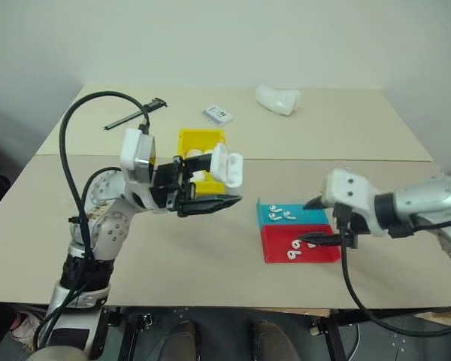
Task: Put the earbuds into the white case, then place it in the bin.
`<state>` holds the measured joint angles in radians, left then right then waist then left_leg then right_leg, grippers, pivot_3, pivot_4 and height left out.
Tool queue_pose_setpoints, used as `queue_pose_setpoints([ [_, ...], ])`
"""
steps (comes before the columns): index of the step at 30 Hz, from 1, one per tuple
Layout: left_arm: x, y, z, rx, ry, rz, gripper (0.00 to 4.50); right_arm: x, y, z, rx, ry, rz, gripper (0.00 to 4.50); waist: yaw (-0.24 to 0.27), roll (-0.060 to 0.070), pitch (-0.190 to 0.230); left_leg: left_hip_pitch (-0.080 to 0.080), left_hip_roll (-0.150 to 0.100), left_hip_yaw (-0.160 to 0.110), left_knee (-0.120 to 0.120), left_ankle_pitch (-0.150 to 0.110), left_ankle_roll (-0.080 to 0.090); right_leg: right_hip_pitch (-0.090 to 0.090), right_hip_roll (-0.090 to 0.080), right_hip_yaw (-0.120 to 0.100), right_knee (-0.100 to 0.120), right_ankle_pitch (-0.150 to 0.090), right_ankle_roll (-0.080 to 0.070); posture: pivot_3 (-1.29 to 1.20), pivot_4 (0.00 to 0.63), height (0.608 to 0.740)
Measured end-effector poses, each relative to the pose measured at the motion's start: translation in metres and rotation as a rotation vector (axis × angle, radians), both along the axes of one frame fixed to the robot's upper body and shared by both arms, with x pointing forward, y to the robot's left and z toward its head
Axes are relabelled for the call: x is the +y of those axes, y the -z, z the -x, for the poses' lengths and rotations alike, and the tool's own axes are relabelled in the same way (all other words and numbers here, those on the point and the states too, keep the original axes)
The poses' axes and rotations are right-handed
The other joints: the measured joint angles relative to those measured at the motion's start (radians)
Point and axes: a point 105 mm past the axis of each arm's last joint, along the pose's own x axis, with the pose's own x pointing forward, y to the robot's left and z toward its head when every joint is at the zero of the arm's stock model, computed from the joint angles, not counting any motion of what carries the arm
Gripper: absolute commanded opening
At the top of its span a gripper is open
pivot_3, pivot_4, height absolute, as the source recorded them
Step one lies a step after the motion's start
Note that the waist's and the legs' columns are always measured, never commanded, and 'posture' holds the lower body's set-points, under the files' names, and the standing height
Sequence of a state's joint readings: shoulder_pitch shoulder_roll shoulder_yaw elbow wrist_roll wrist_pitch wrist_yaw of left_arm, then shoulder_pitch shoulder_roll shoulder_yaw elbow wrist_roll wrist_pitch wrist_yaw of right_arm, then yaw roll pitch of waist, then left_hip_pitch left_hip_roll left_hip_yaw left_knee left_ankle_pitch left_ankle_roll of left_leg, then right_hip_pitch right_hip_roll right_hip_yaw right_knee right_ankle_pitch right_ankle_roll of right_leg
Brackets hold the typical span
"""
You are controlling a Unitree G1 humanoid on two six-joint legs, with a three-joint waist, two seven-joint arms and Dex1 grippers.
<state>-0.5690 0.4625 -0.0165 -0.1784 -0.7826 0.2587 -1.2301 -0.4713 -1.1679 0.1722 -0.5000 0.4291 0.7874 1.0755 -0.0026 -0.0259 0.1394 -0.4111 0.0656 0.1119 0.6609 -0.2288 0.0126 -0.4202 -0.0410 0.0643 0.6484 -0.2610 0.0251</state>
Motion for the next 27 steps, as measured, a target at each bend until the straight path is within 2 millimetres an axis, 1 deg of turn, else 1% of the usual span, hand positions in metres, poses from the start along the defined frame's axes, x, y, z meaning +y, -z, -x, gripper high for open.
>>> queue_pose_setpoints([
  [3, -0.009, 0.001, 0.000, 0.011, 0.009, 0.032, 2.78, 0.000, 0.010, -0.001, 0.007, -0.053, 0.084, 2.88, -0.002, 0.000, 0.000, 0.000, 0.000, -0.001, 0.000, 0.000, 0.000, 0.000, 0.000, 0.000, 0.000, 0.000, 0.000, 0.00, 0.150, 0.740],
  [5, -0.013, 0.003, 0.001, 0.027, -0.002, 0.040, 2.78, -0.004, 0.020, -0.003, 0.025, -0.058, 0.130, 2.88, -0.003, 0.000, 0.000, 0.000, 0.000, -0.002, 0.000, 0.000, 0.000, -0.001, 0.000, 0.000, 0.000, 0.000, 0.000, 0.00, 0.150, 0.740],
  [8, -0.016, 0.011, 0.006, 0.052, -0.019, 0.041, 2.78, -0.008, 0.030, -0.006, 0.050, -0.076, 0.171, 2.88, -0.009, 0.000, 0.000, 0.000, 0.000, -0.002, 0.000, -0.001, 0.001, -0.001, 0.000, 0.001, 0.000, 0.000, 0.000, 0.00, 0.150, 0.740],
  [10, -0.018, 0.012, 0.008, 0.066, -0.025, 0.043, 2.78, -0.011, 0.036, -0.007, 0.045, -0.108, 0.219, 2.88, -0.010, 0.000, 0.000, 0.000, 0.000, -0.002, 0.000, -0.001, 0.001, -0.001, 0.000, 0.001, 0.001, 0.000, 0.000, 0.00, 0.150, 0.740],
  [16, -0.022, 0.010, 0.016, 0.067, -0.041, 0.058, 2.78, -0.019, 0.043, -0.018, 0.037, -0.134, 0.280, 2.88, -0.010, 0.000, 0.000, 0.001, 0.000, -0.001, 0.000, -0.001, 0.001, 0.000, 0.000, 0.001, 0.001, 0.000, 0.000, 0.00, 0.150, 0.740],
  [23, -0.023, 0.008, 0.016, 0.069, -0.065, 0.075, 2.78, -0.024, 0.062, -0.028, 0.058, -0.141, 0.335, 2.88, -0.009, 0.000, 0.000, 0.001, 0.000, -0.001, 0.000, -0.001, 0.001, 0.000, 0.000, 0.001, 0.001, 0.000, 0.000, 0.00, 0.150, 0.740],
  [27, -0.024, 0.007, 0.016, 0.070, -0.072, 0.078, 2.78, -0.026, 0.064, -0.032, 0.059, -0.141, 0.356, 2.88, -0.009, 0.000, 0.000, 0.002, 0.000, -0.001, 0.000, -0.001, 0.001, 0.000, 0.000, 0.001, 0.001, 0.000, 0.000, 0.00, 0.150, 0.740],
])
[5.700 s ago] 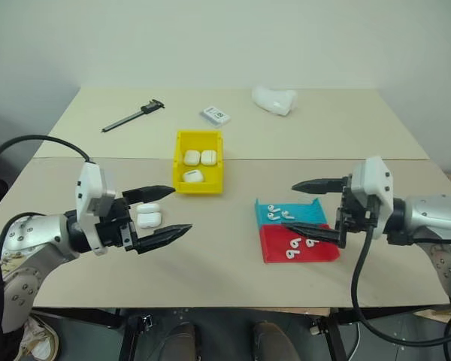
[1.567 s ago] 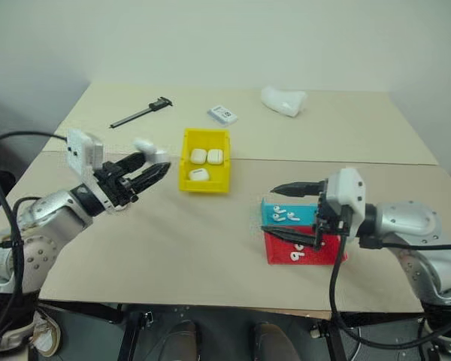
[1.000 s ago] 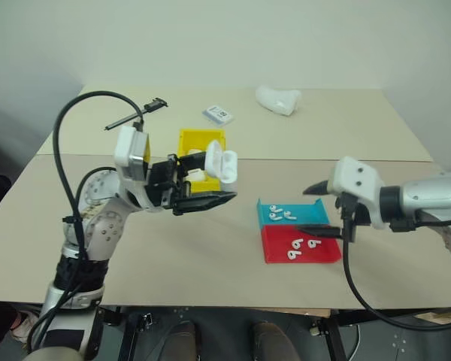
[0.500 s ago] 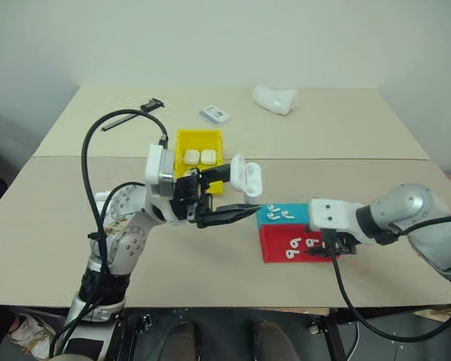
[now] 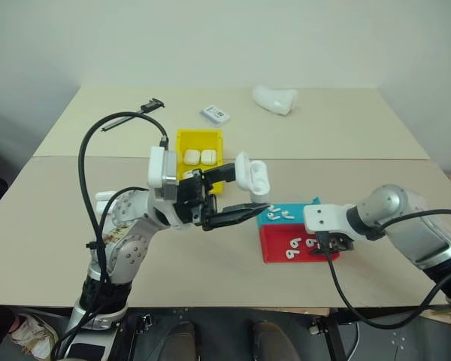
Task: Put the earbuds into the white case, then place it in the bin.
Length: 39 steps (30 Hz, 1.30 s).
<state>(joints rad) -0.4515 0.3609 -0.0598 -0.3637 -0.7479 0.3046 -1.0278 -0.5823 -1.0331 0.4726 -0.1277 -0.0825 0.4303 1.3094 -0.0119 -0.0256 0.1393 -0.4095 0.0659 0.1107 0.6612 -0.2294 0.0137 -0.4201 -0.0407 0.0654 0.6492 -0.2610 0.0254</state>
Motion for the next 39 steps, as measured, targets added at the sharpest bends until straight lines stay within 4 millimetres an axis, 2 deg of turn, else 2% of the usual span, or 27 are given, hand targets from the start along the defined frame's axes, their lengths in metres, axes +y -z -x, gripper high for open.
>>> queue_pose_setpoints([
  [1, 0.000, 0.000, 0.000, -0.001, -0.001, 0.001, 2.78, 0.000, 0.000, 0.000, -0.004, -0.006, 0.008, 2.88, 0.000, 0.000, 0.000, 0.000, 0.000, 0.000, 0.000, 0.000, 0.000, 0.000, 0.000, 0.000, 0.000, 0.000, 0.000, 0.00, 0.150, 0.740],
  [5, 0.000, -0.001, 0.002, -0.005, -0.007, 0.004, 2.78, -0.001, 0.002, 0.000, 0.000, -0.014, 0.021, 2.02, 0.000, 0.000, 0.000, 0.001, 0.000, 0.000, 0.000, 0.000, 0.000, 0.001, 0.000, 0.000, 0.000, 0.000, 0.000, 0.00, 0.150, 0.740],
  [9, 0.001, 0.001, 0.001, 0.008, -0.013, 0.003, 2.78, 0.002, 0.002, -0.001, 0.000, -0.025, 0.021, 0.67, -0.001, 0.000, 0.000, 0.003, 0.000, 0.000, 0.000, 0.000, 0.000, 0.002, 0.000, 0.000, 0.000, 0.000, 0.000, 0.00, 0.150, 0.740],
  [15, 0.001, 0.002, 0.001, 0.009, -0.015, 0.000, 2.78, 0.002, 0.002, -0.001, -0.002, -0.004, 0.004, 0.63, 0.000, 0.000, 0.000, 0.003, 0.000, 0.000, 0.000, 0.000, 0.000, 0.003, 0.000, 0.000, 0.000, 0.000, 0.000, 0.00, 0.150, 0.740],
  [18, 0.001, 0.002, 0.002, 0.013, -0.005, -0.001, 2.78, 0.007, -0.003, 0.004, 0.007, 0.047, -0.092, 0.63, 0.000, 0.000, 0.000, 0.001, 0.000, 0.000, 0.000, 0.000, 0.000, 0.001, 0.000, 0.000, 0.000, 0.000, 0.000, 0.00, 0.150, 0.740],
  [21, 0.000, 0.000, 0.003, 0.021, 0.023, 0.000, 2.78, 0.015, -0.035, 0.005, -0.043, 0.099, -0.300, 0.63, 0.001, 0.000, 0.000, 0.001, 0.000, -0.001, 0.000, 0.000, 0.000, 0.002, 0.000, 0.000, 0.000, 0.000, 0.000, 0.00, 0.150, 0.740],
  [24, -0.002, -0.006, 0.003, 0.000, 0.050, 0.000, 2.78, 0.020, -0.085, 0.004, -0.173, 0.130, -0.598, 0.63, 0.002, 0.000, 0.000, 0.003, 0.000, -0.001, 0.000, 0.000, 0.000, 0.004, 0.000, -0.001, 0.000, 0.000, 0.000, 0.00, 0.150, 0.740],
  [26, -0.003, -0.008, 0.001, -0.004, 0.062, -0.002, 2.78, 0.023, -0.122, 0.007, -0.260, 0.150, -0.885, 0.63, 0.003, 0.000, 0.000, 0.003, 0.000, -0.001, 0.000, 0.000, 0.000, 0.005, 0.000, -0.001, -0.001, 0.000, 0.000, 0.00, 0.150, 0.740],
  [29, -0.005, -0.007, -0.003, 0.012, 0.082, -0.017, 2.78, 0.028, -0.168, 0.025, -0.288, 0.132, -1.256, 0.63, 0.000, 0.000, 0.000, 0.003, 0.000, -0.002, 0.000, 0.000, 0.000, 0.005, 0.000, -0.001, 0.000, 0.000, 0.000, 0.00, 0.150, 0.740],
  [30, -0.005, -0.007, -0.004, 0.016, 0.087, -0.021, 2.78, 0.031, -0.178, 0.033, -0.280, 0.099, -1.327, 0.63, 0.000, 0.000, 0.000, 0.003, 0.000, -0.002, 0.000, 0.000, 0.000, 0.005, 0.000, -0.001, 0.000, 0.000, 0.000, 0.00, 0.150, 0.740],
  [34, -0.007, -0.007, -0.007, 0.035, 0.105, -0.046, 2.78, 0.053, -0.196, 0.056, -0.211, 0.009, -1.468, 0.63, -0.004, 0.000, 0.000, 0.003, 0.000, -0.002, 0.000, 0.000, 0.000, 0.005, 0.000, -0.001, 0.000, 0.000, 0.000, 0.00, 0.150, 0.740],
  [39, -0.009, -0.008, -0.010, 0.037, 0.114, -0.054, 2.78, 0.076, -0.194, 0.061, -0.146, 0.008, -1.466, 0.63, -0.004, 0.001, 0.000, 0.003, 0.000, -0.002, 0.000, 0.000, 0.000, 0.004, 0.000, -0.001, 0.000, 0.000, 0.000, 0.00, 0.150, 0.740],
])
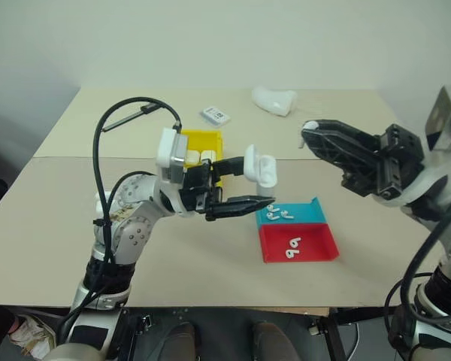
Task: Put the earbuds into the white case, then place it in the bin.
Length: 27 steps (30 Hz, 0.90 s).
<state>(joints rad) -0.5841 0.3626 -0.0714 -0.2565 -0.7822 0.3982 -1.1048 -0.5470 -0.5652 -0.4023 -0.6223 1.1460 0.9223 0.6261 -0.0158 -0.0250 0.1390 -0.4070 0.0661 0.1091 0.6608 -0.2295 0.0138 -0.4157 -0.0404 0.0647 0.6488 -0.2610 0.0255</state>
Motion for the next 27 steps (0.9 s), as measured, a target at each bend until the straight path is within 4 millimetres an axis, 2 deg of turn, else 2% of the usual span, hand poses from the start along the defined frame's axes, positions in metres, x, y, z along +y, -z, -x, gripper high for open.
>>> queue_pose_setpoints([
  [4, -0.003, 0.003, 0.001, 0.010, 0.013, -0.014, 2.78, 0.009, 0.008, -0.005, 0.020, 0.011, 0.046, 0.63, 0.001, 0.000, 0.000, -0.001, 0.000, 0.000, 0.000, 0.000, 0.000, -0.002, 0.000, 0.000, 0.000, 0.000, 0.000, 0.00, 0.150, 0.740],
  [9, -0.004, 0.004, 0.001, 0.010, 0.020, -0.025, 2.78, 0.009, 0.015, -0.010, 0.024, 0.041, 0.103, 0.63, 0.002, 0.000, 0.000, -0.002, 0.000, 0.000, 0.000, 0.000, 0.000, -0.002, 0.000, 0.000, 0.000, 0.000, 0.000, 0.00, 0.150, 0.740],
  [27, -0.005, 0.004, 0.002, -0.016, 0.017, -0.022, 2.78, 0.009, 0.004, -0.003, -0.018, -0.011, 0.056, 0.63, 0.001, 0.000, 0.000, -0.002, 0.000, 0.000, 0.000, 0.000, 0.000, -0.003, 0.000, 0.000, 0.000, 0.000, 0.000, 0.00, 0.150, 0.740],
])
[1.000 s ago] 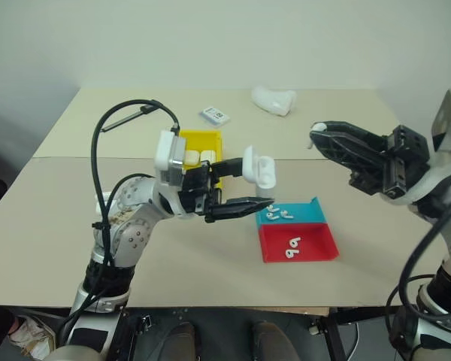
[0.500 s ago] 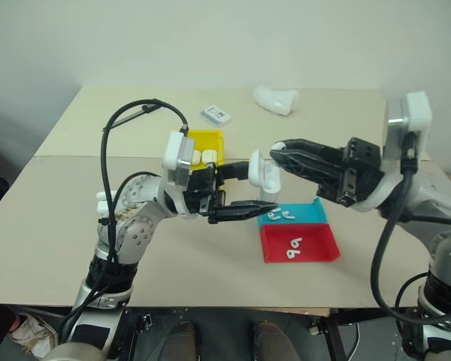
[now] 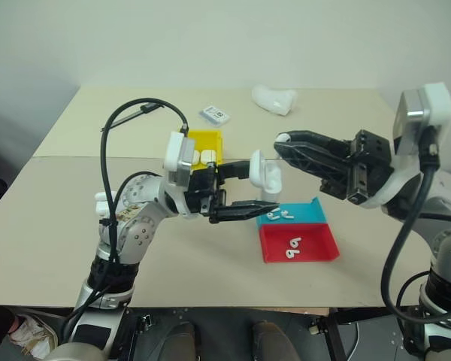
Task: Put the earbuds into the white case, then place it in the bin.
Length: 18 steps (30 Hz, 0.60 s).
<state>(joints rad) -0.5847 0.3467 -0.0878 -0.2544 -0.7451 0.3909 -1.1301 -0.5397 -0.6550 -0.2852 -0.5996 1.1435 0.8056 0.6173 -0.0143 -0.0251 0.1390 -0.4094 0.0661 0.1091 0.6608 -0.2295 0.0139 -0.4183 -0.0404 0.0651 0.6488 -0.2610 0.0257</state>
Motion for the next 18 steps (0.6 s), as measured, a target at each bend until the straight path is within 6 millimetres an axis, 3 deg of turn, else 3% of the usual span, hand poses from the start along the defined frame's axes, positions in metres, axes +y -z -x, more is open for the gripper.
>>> queue_pose_setpoints([
  [18, -0.0029, 0.0039, -0.0031, -0.008, -0.027, -0.018, 2.78, 0.0010, 0.0068, -0.0021, -0.028, 0.021, 0.109, 0.63, 0.000, 0.000, 0.000, 0.000, 0.000, 0.000, 0.000, 0.000, 0.000, 0.000, 0.000, 0.000, 0.000, 0.000, 0.000, 0.00, 0.150, 0.740],
])
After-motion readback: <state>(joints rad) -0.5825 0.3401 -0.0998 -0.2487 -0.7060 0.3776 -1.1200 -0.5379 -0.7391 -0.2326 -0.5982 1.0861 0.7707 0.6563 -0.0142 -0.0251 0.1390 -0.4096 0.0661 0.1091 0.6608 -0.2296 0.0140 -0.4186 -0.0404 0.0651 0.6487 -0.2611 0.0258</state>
